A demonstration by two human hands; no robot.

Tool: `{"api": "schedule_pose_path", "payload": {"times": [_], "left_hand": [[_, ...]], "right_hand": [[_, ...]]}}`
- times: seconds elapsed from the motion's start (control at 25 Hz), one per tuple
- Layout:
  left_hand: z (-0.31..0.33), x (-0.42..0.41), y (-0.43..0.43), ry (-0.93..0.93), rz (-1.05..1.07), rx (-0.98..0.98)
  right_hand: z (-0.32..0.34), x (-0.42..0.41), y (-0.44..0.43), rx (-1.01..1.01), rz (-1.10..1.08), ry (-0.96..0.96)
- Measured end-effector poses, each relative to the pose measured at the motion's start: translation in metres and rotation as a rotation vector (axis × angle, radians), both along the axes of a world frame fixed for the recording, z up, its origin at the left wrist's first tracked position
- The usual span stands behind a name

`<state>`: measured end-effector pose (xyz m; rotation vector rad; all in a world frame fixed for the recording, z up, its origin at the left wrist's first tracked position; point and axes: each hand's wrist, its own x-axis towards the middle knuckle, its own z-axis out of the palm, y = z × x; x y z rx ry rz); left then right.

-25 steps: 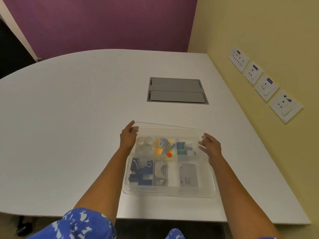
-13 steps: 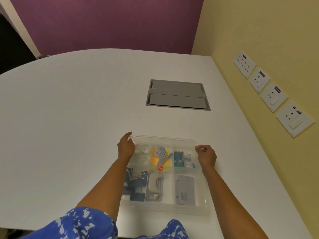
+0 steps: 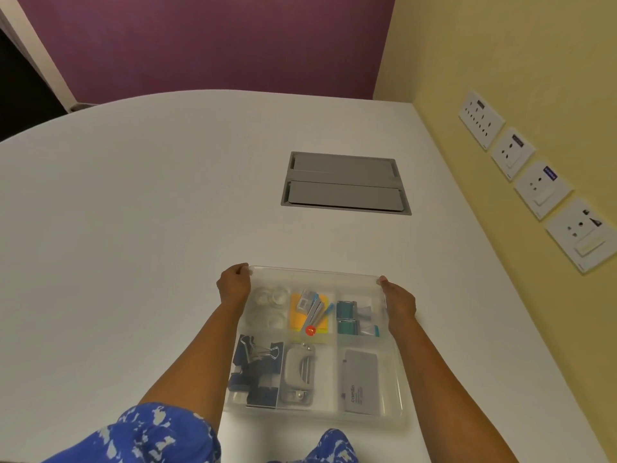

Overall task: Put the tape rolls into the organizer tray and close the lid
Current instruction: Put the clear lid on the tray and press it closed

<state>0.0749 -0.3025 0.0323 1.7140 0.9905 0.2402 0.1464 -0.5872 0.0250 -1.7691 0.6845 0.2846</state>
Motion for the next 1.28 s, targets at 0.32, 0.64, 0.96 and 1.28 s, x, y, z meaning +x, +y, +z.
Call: {"api": "schedule_pose_path", "payload": {"times": [0.32,0.64,0.96,1.28], "left_hand": [[-0.008,0.004,0.006,0.032,-0.021,-0.100],[-0.015,0.012,0.013,0.137,-0.072,-0.187],[-0.021,0.016,0.012,0.155,-0.061,-0.074],[-0.020,0.010,0.007,0.156,-0.087,0.035]], "right_hand": [[-0.008,0.007,0.002,0.039,0.031,0.016],[-0.010,-0.002,0.007,-0.059,0.051,-0.098],[-0.015,0.001,0.008,-0.077,0.031,-0.117],[-0.015,-0.004,0.006,-0.093,0.021,-0.180]]}}
